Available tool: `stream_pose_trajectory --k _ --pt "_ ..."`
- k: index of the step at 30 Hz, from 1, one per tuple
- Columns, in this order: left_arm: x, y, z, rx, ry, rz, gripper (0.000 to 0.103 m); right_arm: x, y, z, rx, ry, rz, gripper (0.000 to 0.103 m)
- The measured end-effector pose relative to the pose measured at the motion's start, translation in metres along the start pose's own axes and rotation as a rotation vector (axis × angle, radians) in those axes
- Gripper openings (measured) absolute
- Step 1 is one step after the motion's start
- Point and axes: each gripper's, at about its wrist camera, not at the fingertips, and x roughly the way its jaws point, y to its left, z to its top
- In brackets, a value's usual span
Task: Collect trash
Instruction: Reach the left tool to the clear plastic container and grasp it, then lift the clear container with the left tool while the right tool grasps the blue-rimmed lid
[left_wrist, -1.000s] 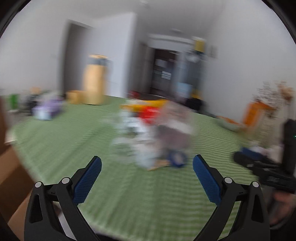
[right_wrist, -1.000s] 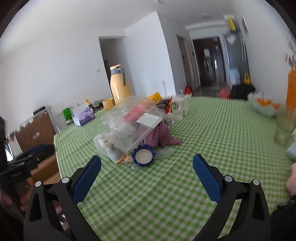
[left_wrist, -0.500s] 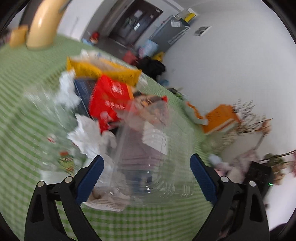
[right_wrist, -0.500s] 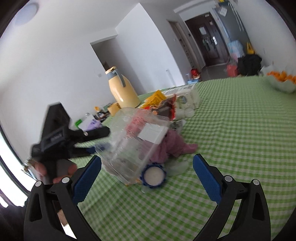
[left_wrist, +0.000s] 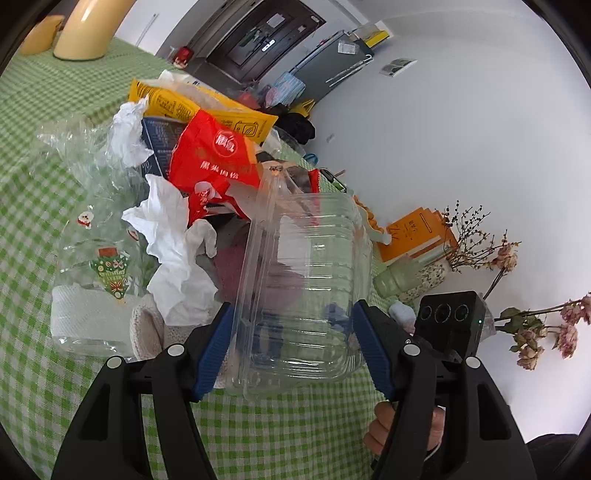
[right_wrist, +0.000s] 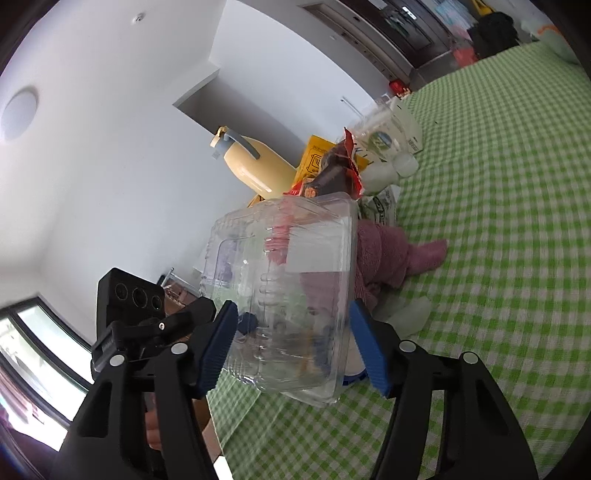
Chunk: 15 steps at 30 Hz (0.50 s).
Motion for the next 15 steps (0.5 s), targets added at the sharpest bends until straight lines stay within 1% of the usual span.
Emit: stream_pose_trajectory --k 1,2,3,5,6,8,10,12,15 --pt "-0.001 -0.005 -0.002 0.015 -0.005 0.003 0.062 -0.006 0.002 -0.001 -0.005 -0.003 0.009 0.045" --pt "0.001 -0.008 -0.004 0.018 -0.004 0.009 0.062 -0.012 0.002 -0.001 -0.008 -0.008 0.018 0.042" --pt "0.003 -0.011 -0.005 0.020 -0.001 0.004 0.061 -0.017 0.004 -0.002 -0.022 -0.013 0.001 0.042" --pt "0.011 -0.015 -0.007 0.006 0.036 0.016 0.062 -0.022 0.007 -0.002 -0.041 -0.004 -0.026 0.040" --pt "0.014 -0.014 -0.008 -0.006 0.047 0.023 0.066 -0.026 0.007 -0.001 -0.037 -0.004 -0.020 0.036" --pt "0.019 -0.013 -0.009 -0.027 0.057 0.031 0.068 -0.031 0.007 -0.004 -0.035 -0.006 -0.019 0.034" --pt "0.019 -0.017 -0.010 -0.020 0.044 0.037 0.063 -0.037 0.005 -0.007 -0.022 -0.013 -0.028 0.033" --pt "0.016 -0.026 -0.014 0.015 0.025 0.053 0.060 -0.049 0.006 -0.011 -0.022 -0.023 -0.040 0.035" --pt "0.002 -0.047 -0.020 0.072 -0.049 0.090 0.058 -0.067 0.016 -0.012 -0.079 -0.066 -0.078 0.035"
